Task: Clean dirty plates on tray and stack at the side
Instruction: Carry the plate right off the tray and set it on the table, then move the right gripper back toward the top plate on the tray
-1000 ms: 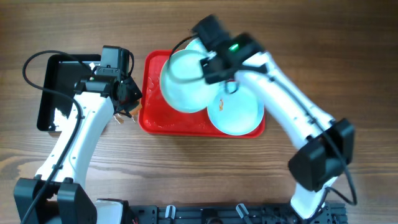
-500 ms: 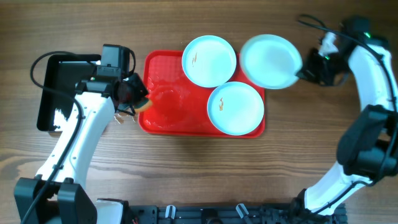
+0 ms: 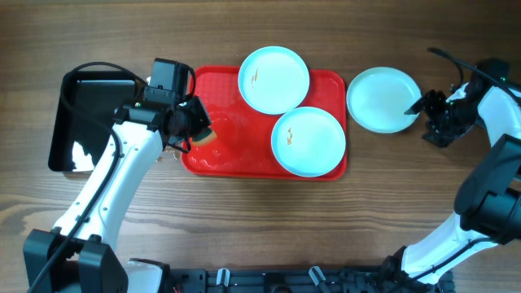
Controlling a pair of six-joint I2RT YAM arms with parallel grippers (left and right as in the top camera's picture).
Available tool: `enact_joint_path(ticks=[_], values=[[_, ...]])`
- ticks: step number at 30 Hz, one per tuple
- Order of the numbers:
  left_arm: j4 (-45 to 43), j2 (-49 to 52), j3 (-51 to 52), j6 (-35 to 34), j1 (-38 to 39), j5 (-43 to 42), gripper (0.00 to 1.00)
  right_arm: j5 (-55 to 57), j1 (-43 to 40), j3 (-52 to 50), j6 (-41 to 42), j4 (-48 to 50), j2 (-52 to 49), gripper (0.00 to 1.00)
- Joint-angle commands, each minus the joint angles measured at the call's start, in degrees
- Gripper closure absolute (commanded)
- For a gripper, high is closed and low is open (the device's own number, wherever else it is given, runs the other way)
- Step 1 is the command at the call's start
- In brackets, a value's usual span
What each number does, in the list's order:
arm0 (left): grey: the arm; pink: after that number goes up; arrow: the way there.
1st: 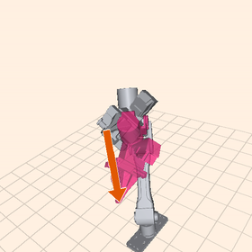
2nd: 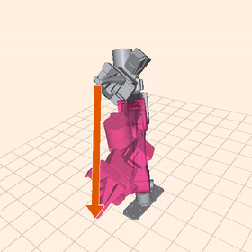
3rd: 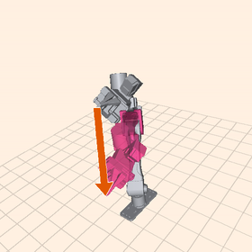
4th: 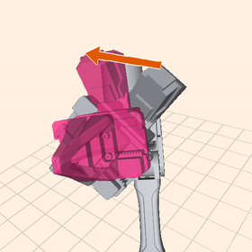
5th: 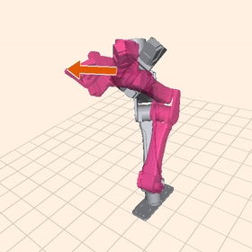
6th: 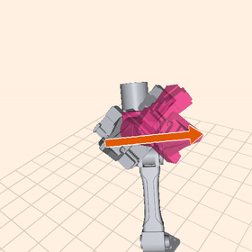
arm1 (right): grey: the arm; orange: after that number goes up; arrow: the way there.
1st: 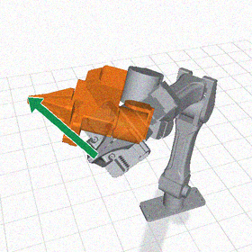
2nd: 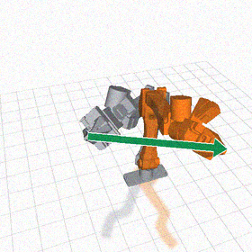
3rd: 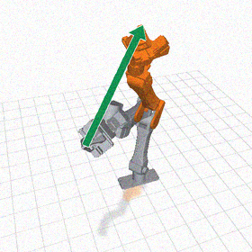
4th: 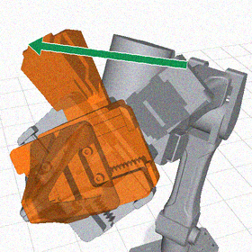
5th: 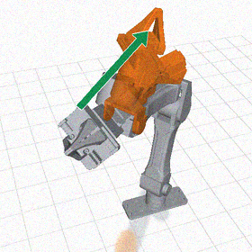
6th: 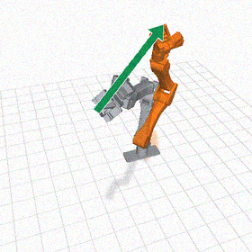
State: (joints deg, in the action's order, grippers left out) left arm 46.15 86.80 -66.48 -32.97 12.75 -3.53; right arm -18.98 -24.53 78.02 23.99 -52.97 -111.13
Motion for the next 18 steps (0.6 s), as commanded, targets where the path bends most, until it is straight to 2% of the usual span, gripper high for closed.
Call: enact_joint_path(ticks=[1,6,10,11,13,14,18], values=[[-0.31,0.33,-0.17,-0.48,0.15,-0.04,0.96,-1.57,0.59,1.44,-3.17,-2.36,1.11,0.23],[-0.50,0.33,-0.17,-0.48,0.17,-0.04,0.96,-7.04,7.50,6.93,-8.33,-4.92,9.22,0.22],[-0.72,0.33,-0.17,-0.48,0.17,-0.04,0.96,-3.26,20.76,12.09,-10.47,-0.50,13.14,0.05],[-0.70,0.33,-0.17,-0.48,0.17,-0.04,0.96,2.73,25.49,13.49,-10.08,0.24,12.57,0.01],[-0.48,0.33,-0.15,0.07,0.17,-0.04,0.96,11.56,32.09,16.72,-9.86,-2.10,9.40,0.01],[-0.37,0.33,-0.15,1.27,0.17,0.00,0.96,13.73,36.26,21.16,-10.45,-5.86,3.93,0.00],[-0.33,0.33,-0.15,1.22,0.17,-0.04,0.96,14.60,39.41,26.58,-9.60,-3.98,-6.56,0.00]])
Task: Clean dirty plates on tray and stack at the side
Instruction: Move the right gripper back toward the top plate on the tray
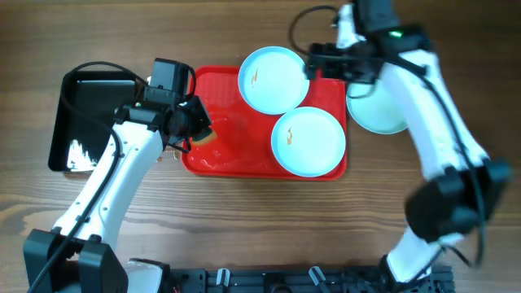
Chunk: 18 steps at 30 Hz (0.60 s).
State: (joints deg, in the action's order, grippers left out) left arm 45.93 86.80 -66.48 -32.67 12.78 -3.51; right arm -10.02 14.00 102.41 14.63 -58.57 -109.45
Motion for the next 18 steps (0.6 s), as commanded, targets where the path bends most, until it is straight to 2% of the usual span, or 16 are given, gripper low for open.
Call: enact_joint_path(ticks=[1,3,5,7,12,14,16,18], values=[[0.13,0.33,-0.15,0.94,0.13,-0.04,0.96,5.81,1.09,2.16,1.86,3.06,-9.90,0.03],[0.39,0.33,-0.15,0.94,0.15,0.00,0.96,5.40,1.16,2.16,4.85,5.60,-12.41,0.12],[0.44,0.33,-0.15,0.92,0.15,-0.11,0.96,5.35,1.16,2.14,5.05,8.17,-14.32,0.37],[0.66,0.33,-0.15,0.94,0.13,-0.09,0.96,5.38,1.16,2.12,5.05,10.73,-16.72,0.52],[0.79,0.33,-0.15,0.92,0.15,-0.11,0.96,2.54,1.20,2.10,5.09,14.40,-22.05,0.52],[0.83,0.33,-0.15,0.92,0.15,-0.11,0.96,2.56,1.22,2.10,5.33,14.51,-23.71,0.56],[0.81,0.33,-0.15,0.92,0.15,-0.09,0.96,2.54,1.22,2.10,5.53,14.67,-24.52,0.67],[0.81,0.33,-0.15,0.92,0.13,-0.09,0.96,2.49,1.22,2.10,6.56,14.82,-24.65,0.85]])
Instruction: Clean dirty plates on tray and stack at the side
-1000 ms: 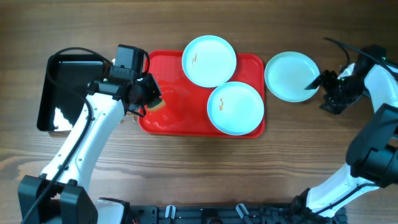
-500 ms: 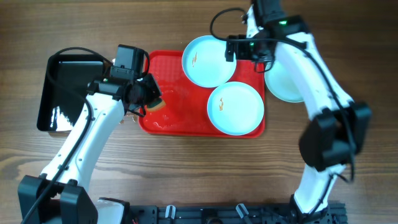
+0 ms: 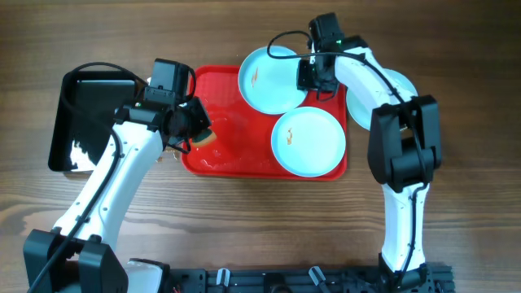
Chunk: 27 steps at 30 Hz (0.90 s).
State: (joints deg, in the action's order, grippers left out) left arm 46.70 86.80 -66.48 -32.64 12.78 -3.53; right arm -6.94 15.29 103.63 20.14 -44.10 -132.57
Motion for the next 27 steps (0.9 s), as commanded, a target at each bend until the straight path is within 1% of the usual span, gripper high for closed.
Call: enact_joint_path(ticks=[1,2,10,12,14,16,22,27], values=[[0.04,0.33,-0.15,0.90,0.15,-0.07,0.96,-1.05,-0.07,0.90,1.01,0.42,-1.53,0.94],[0.04,0.33,-0.15,0.90,0.15,-0.07,0.96,-2.16,-0.07,0.90,0.90,0.61,-1.46,0.96],[0.26,0.33,-0.15,0.92,0.13,-0.04,0.96,-13.77,-0.02,1.49,0.83,0.04,2.36,0.96],[0.22,0.33,-0.15,0.92,0.13,2.03,0.96,-17.18,0.68,1.49,0.79,-0.87,3.04,0.96],[0.42,0.33,-0.15,0.92,0.13,8.72,0.96,-17.51,2.19,1.49,0.81,-2.51,3.06,0.96],[1.09,0.33,-0.15,0.92,-0.04,13.11,0.96,-17.49,4.00,1.46,-0.15,-4.44,3.06,0.96],[2.67,0.33,-0.15,2.93,-0.74,13.68,0.96,-17.07,8.96,1.42,-0.39,-7.78,3.04,0.96],[2.97,0.33,-0.15,3.54,-0.74,13.66,0.96,-17.03,11.41,1.25,1.95,-9.60,3.04,0.96]])
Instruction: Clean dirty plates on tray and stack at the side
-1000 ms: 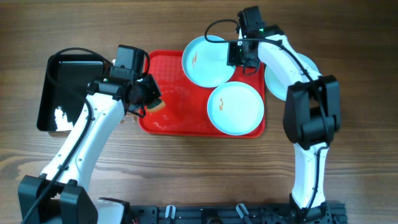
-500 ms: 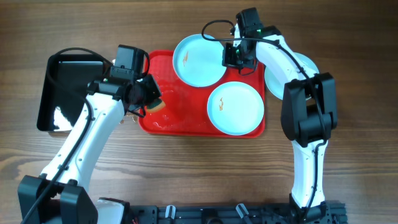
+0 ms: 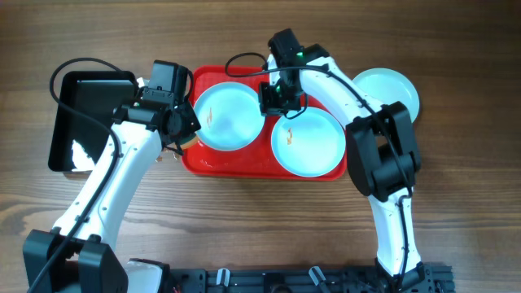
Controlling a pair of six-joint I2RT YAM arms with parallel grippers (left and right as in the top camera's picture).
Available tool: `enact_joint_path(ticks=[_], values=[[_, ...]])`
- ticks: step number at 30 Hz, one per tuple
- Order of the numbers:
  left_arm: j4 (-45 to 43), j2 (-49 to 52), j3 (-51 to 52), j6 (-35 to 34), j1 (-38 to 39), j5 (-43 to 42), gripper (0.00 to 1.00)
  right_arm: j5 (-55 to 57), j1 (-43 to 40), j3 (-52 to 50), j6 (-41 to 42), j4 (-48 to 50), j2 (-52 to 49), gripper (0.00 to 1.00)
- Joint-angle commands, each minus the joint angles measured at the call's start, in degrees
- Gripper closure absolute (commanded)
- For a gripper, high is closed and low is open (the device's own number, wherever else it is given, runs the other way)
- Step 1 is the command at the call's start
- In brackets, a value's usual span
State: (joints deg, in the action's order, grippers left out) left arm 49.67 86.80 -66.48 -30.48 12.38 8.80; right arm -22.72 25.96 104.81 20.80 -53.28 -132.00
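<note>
A red tray [image 3: 326, 80] lies in the middle of the table. Two pale blue plates with orange smears rest on it, one at the left [image 3: 228, 118] and one at the right [image 3: 308, 140]. My right gripper [image 3: 271, 98] is shut on the right rim of the left plate. At that plate's left edge, my left gripper [image 3: 186, 130] is shut on a yellow-brown sponge [image 3: 188, 142], most of it hidden. A third plate [image 3: 395, 88], with no smears showing, sits on the wood to the right of the tray, partly behind my right arm.
A black bin [image 3: 81, 122] stands on the table to the left of the tray, with a white scrap in its lower corner. My right arm reaches across the tray's back right corner.
The smeared plate at the tray's back has moved forward and left to the tray's left half, next to the sponge. My right gripper moved with it, from its right rim at the back.
My right gripper was first at the rim of the plate lying beside the tray. Then it was over the tray's back right, then at the back plate's right rim. That plate now lies at the tray's left. My left gripper held the sponge at the tray's left throughout.
</note>
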Motion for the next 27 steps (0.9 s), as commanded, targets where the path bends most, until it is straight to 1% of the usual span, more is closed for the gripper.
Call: enact_joint_path(ticks=[1,5,9,12,16,18,21,23,27], values=[[0.02,0.33,-0.15,1.73,-0.35,1.33,0.96,-1.25,1.05,-0.13,1.51,-0.28,2.47,0.96],[0.24,0.33,-0.15,4.07,-0.39,1.14,0.96,-1.09,1.81,-2.12,1.97,-0.15,2.47,0.96],[-0.11,0.35,-0.07,4.63,-0.39,-2.10,0.96,-1.07,2.80,-5.95,2.78,0.37,2.47,0.96],[-4.42,0.35,2.14,7.69,-0.39,-2.36,0.96,-1.09,3.15,-6.69,2.73,0.57,2.47,0.96],[-11.37,1.46,6.23,7.82,-0.37,-9.92,0.96,-1.09,3.91,-6.69,1.70,0.68,2.47,0.96],[-14.05,2.64,7.54,7.80,-0.37,-11.78,0.96,-1.05,4.20,-6.69,1.70,0.76,2.47,0.96],[-15.72,5.49,8.26,7.78,-0.37,-13.11,0.96,-1.05,4.26,-6.69,1.75,0.79,2.47,0.96],[-16.55,8.24,8.26,7.78,-0.33,-15.45,0.96,-1.07,4.26,-6.69,1.77,0.92,2.47,0.95],[-20.37,13.18,8.26,7.76,0.11,-22.88,0.96,-1.05,4.26,-6.69,1.88,1.36,2.47,0.96]])
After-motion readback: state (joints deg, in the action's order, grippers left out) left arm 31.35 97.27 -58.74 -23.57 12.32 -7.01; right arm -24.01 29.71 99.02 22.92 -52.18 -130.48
